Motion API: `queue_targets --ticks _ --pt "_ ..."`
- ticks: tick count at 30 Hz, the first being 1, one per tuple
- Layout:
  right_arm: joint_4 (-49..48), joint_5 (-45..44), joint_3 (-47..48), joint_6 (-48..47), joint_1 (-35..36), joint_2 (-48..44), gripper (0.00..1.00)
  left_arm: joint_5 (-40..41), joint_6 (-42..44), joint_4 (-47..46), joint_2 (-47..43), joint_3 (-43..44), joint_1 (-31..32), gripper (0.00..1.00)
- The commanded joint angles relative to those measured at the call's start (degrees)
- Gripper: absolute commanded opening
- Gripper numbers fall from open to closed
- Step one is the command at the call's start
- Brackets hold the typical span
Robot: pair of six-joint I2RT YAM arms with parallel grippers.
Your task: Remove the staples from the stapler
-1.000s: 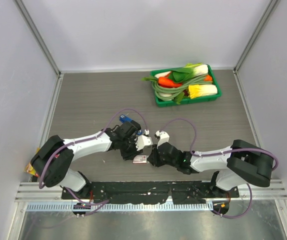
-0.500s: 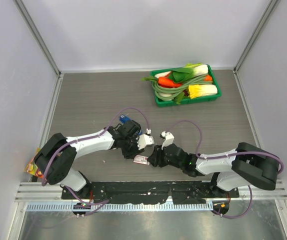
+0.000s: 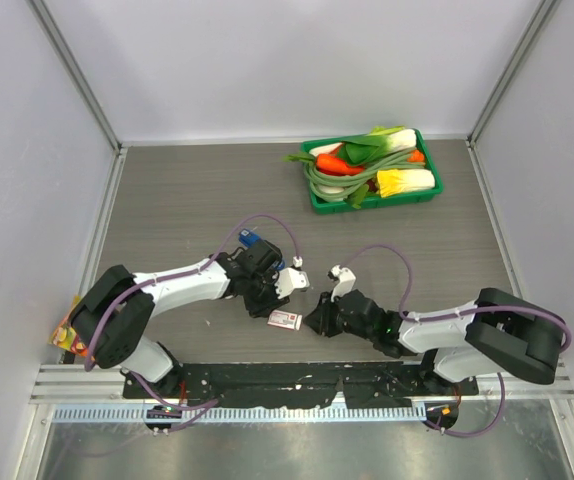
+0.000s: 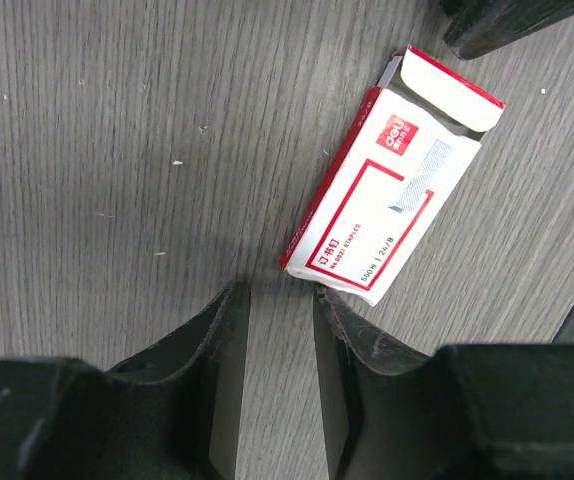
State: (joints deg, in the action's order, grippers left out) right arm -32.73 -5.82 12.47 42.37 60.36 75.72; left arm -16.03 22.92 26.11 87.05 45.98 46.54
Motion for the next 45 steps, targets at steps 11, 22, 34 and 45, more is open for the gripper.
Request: queue_targets --ticks 11,22,34,45 --pt "-3.2 3.0 3.2 -1.0 -0.2 4.6 0.19 -0.2 -0.4 0.2 0.7 1.2 0.5 0.35" --pt "-0.8 2.5 4.9 -1.3 -0.2 6.1 0.16 -0.4 -0.3 0.2 0.4 1.0 0.5 0.35" --pt "1.1 1.2 4.8 -0.9 -0.1 5.4 0.16 -0.4 -0.7 0.4 0.1 0.9 1.0 0.34" --pt "6.2 -1.2 2.4 -1.5 -0.2 -1.5 0.32 1.8 -1.1 1.4 0.3 1.3 1.0 0.34"
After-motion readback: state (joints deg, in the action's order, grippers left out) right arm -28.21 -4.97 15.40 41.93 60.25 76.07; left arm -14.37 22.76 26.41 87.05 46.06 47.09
